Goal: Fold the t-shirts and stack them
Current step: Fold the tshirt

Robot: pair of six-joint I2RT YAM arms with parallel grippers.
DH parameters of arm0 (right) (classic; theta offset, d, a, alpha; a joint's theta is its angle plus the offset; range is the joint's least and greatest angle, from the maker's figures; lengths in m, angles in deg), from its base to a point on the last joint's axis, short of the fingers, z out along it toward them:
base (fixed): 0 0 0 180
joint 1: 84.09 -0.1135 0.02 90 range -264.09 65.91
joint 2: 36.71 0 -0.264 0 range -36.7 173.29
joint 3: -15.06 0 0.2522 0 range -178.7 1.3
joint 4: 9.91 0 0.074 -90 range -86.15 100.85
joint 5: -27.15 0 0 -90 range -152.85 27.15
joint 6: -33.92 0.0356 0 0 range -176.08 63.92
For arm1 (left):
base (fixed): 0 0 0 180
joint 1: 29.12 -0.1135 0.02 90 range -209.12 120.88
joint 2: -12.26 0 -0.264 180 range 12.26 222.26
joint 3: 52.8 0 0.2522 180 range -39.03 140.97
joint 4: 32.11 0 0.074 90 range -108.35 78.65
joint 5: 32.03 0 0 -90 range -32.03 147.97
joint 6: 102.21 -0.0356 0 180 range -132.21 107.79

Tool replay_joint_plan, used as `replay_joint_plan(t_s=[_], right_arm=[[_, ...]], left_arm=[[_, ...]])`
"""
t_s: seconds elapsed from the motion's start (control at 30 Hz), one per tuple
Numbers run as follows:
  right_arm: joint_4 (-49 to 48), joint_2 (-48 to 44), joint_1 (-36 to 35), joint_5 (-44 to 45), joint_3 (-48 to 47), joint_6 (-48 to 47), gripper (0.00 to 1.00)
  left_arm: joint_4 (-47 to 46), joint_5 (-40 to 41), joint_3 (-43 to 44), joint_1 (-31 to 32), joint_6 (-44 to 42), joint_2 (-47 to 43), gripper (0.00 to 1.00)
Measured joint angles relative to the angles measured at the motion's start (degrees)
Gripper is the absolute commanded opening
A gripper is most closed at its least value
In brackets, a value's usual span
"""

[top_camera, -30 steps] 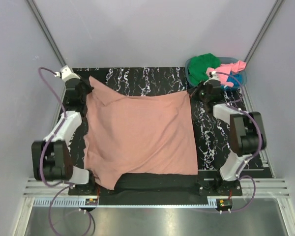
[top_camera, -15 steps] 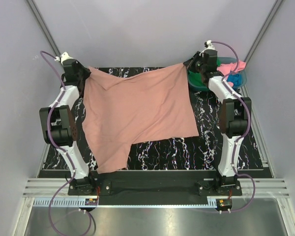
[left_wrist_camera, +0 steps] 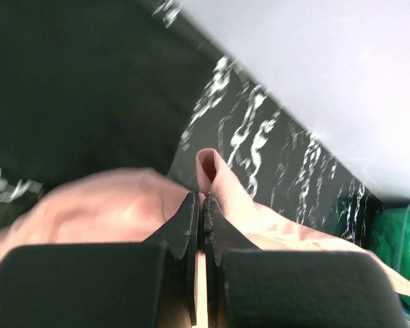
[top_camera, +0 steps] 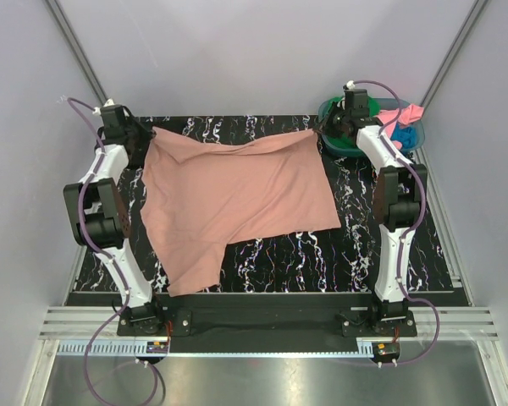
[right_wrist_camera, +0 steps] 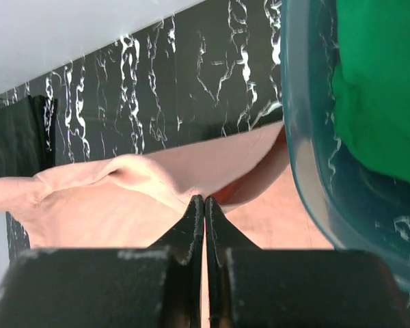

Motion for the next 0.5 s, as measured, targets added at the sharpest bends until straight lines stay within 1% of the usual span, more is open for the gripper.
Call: replay_joint_plan(t_s=[0.2,0.33,0.5], right_arm=[[9.81,0.0,0.2,-0.92,-4.96,-0.28,0.0],[14.45,0.0,0.44,-1.62,-5.97,-1.42,0.0],[19.93,0.0,1.07,-2.36,-5.99,-2.4,0.0]], left_arm=[[9.57,-2.23,-0.15,-1.73,1.84,-1.25,0.0],[14.95,-5.27,-0.26,-2.4,2.69,-3.52,0.0],[18.71,-8.11,-4.85,-2.6,3.96,-8.39,0.0]])
